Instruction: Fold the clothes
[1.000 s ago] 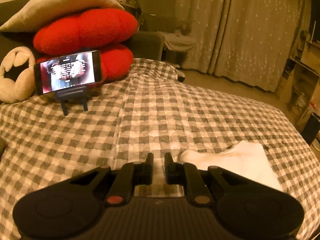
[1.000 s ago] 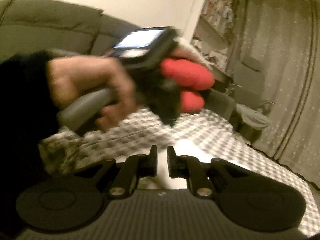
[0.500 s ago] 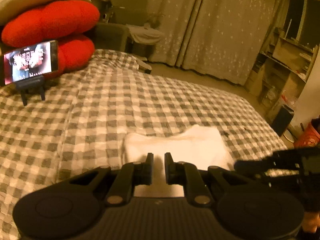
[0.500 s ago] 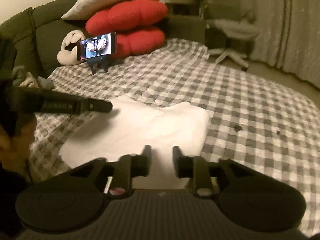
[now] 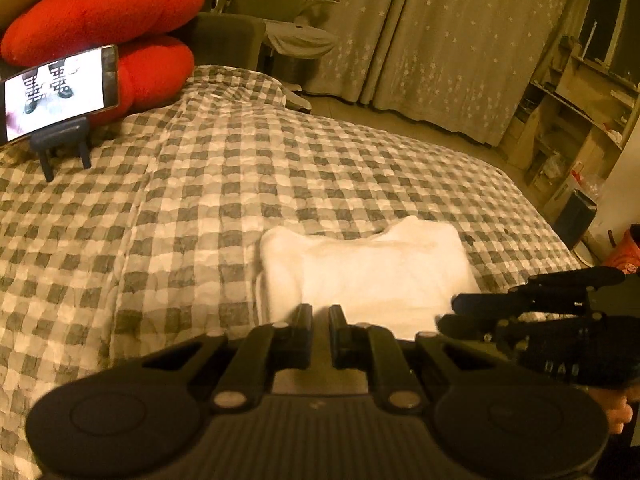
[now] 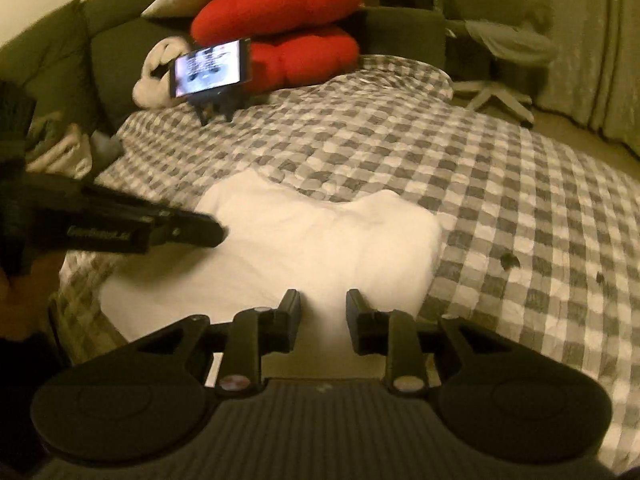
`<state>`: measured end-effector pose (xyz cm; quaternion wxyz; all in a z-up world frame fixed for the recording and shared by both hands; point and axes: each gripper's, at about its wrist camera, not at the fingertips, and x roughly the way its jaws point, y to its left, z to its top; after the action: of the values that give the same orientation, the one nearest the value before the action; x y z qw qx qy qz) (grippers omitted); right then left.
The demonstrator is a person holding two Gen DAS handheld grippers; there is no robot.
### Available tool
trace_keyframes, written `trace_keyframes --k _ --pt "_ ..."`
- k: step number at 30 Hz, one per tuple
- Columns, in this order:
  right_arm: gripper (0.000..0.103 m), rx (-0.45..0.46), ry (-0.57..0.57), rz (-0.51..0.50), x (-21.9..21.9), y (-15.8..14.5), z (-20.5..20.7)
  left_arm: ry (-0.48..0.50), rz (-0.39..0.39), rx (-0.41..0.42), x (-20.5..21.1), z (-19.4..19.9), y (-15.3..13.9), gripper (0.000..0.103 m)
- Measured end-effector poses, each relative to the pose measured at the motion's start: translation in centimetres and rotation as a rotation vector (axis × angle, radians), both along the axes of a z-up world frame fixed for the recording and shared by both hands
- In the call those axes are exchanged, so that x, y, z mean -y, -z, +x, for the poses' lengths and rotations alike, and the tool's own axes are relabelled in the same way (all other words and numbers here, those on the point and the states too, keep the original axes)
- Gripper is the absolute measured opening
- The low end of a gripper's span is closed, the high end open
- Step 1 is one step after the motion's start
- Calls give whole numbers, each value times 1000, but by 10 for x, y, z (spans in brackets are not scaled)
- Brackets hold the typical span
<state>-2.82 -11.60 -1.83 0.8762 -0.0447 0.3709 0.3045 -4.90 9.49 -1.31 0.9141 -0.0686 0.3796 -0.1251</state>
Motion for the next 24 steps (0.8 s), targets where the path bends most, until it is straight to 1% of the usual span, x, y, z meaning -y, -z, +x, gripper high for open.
trace_keyframes --k 3,8,11,13,19,22,23,24 --pt "22 0 21 8 8 0 2 0 -4 -6 -1 0 0 10" --pt "22 -6 70 3 18 2 11 1 -7 -10 -1 0 1 10" --pt "19 -40 92 38 25 3 18 1 -6 -11 -1 0 0 10" --pt "17 -47 106 48 27 3 19 1 -4 -10 0 0 0 10" --pt "17 -37 113 79 26 -5 25 5 3 -7 2 0 1 10" --pt "20 -31 103 114 21 -9 38 7 -4 -11 2 0 2 10" --pt "20 -39 102 121 19 -7 43 7 -7 -12 2 1 2 10" --pt "17 -51 108 123 18 -4 47 7 -9 -13 1 1 2 10"
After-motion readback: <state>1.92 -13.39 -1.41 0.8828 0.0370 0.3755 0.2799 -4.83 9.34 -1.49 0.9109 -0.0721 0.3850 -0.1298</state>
